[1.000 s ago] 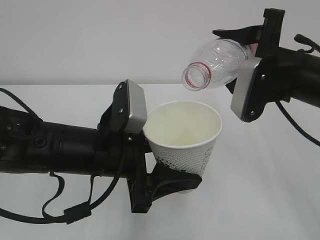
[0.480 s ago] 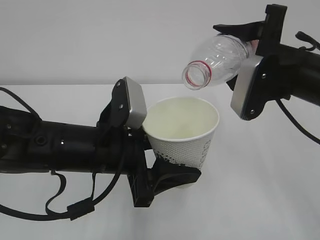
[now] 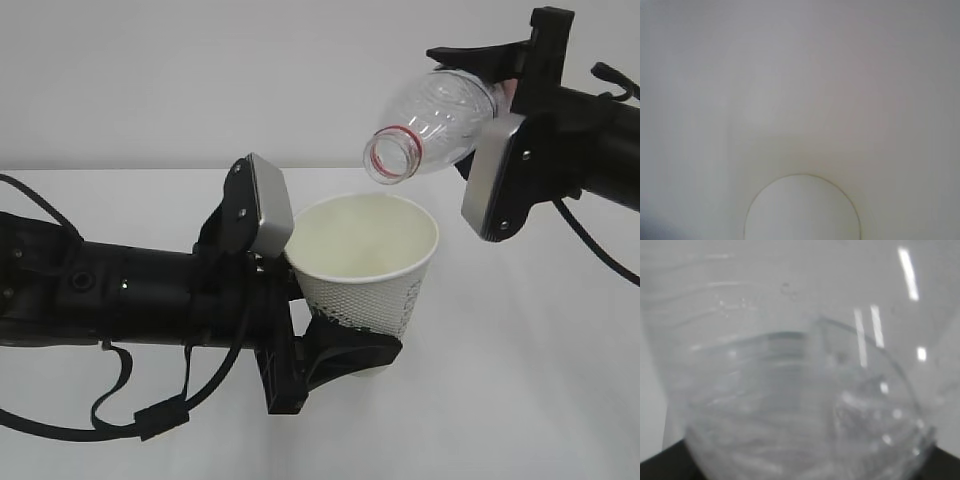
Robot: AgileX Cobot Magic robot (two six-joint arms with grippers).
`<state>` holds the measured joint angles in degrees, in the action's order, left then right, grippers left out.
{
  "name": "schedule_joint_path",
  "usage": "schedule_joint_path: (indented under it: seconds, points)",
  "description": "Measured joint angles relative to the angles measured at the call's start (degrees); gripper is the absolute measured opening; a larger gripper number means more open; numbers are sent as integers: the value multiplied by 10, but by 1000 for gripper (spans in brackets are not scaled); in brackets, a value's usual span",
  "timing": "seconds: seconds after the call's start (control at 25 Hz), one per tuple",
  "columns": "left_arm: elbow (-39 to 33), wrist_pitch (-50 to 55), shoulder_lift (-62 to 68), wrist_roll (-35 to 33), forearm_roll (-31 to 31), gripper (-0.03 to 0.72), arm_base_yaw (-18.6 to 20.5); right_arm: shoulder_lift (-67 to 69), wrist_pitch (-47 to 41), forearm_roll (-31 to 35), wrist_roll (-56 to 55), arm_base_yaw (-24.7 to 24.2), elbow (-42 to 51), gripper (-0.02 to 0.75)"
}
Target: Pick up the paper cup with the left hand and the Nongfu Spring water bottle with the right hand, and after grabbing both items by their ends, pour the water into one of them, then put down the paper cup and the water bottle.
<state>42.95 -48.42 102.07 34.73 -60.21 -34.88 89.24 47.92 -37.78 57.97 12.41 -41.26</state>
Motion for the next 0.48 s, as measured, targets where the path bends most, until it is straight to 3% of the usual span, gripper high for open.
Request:
schedule_joint_path:
  seconds: [0.48]
  points:
    - [0,0,0,0,0,513,0,0,1,2,22,0,0,479]
